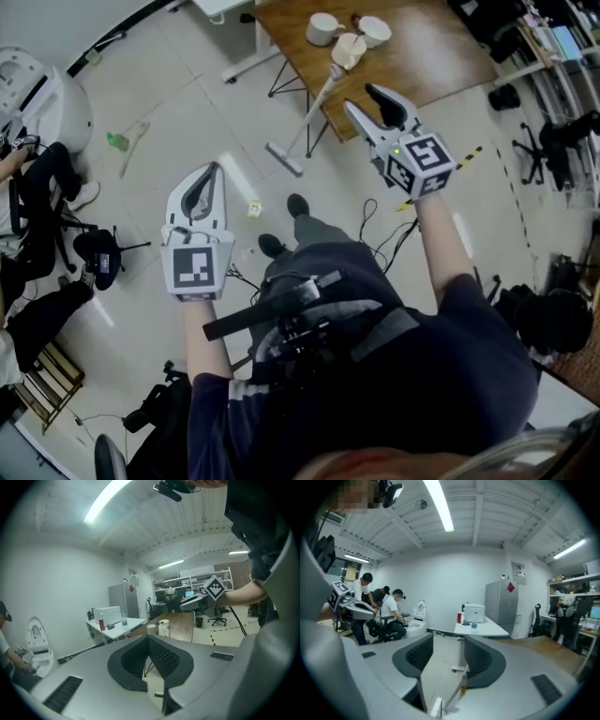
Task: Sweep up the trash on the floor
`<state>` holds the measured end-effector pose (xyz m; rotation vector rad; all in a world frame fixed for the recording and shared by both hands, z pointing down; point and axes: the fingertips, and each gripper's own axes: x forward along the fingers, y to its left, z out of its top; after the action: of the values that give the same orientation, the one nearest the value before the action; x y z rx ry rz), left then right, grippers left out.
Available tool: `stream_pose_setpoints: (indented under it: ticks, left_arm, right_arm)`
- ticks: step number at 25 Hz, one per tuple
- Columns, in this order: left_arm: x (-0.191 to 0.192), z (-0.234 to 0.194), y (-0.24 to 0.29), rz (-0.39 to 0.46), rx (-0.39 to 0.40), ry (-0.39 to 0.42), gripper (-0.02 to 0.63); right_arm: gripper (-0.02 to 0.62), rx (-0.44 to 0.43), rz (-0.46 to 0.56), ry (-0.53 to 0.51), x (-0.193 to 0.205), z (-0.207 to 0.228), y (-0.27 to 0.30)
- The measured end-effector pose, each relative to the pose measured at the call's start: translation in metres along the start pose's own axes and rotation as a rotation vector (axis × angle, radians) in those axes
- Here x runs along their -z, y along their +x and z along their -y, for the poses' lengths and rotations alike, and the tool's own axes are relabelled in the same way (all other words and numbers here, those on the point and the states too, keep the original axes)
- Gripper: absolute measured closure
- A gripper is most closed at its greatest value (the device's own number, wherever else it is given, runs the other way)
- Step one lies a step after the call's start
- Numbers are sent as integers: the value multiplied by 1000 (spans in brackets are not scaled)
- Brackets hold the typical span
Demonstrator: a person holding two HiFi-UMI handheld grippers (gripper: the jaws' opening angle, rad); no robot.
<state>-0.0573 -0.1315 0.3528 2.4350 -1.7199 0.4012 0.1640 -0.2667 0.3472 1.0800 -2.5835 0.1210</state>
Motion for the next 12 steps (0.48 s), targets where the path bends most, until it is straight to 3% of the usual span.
stream_pose_setpoints:
  ticks: [4, 12]
  left_arm:
    - [-3, -4, 19, -34, 20, 37, 606]
    - [10, -14, 50, -135, 11, 41, 606]
  right_arm:
    - [356, 66, -37, -16, 19, 37, 24]
    - [348, 49, -181, -121, 83, 62, 95]
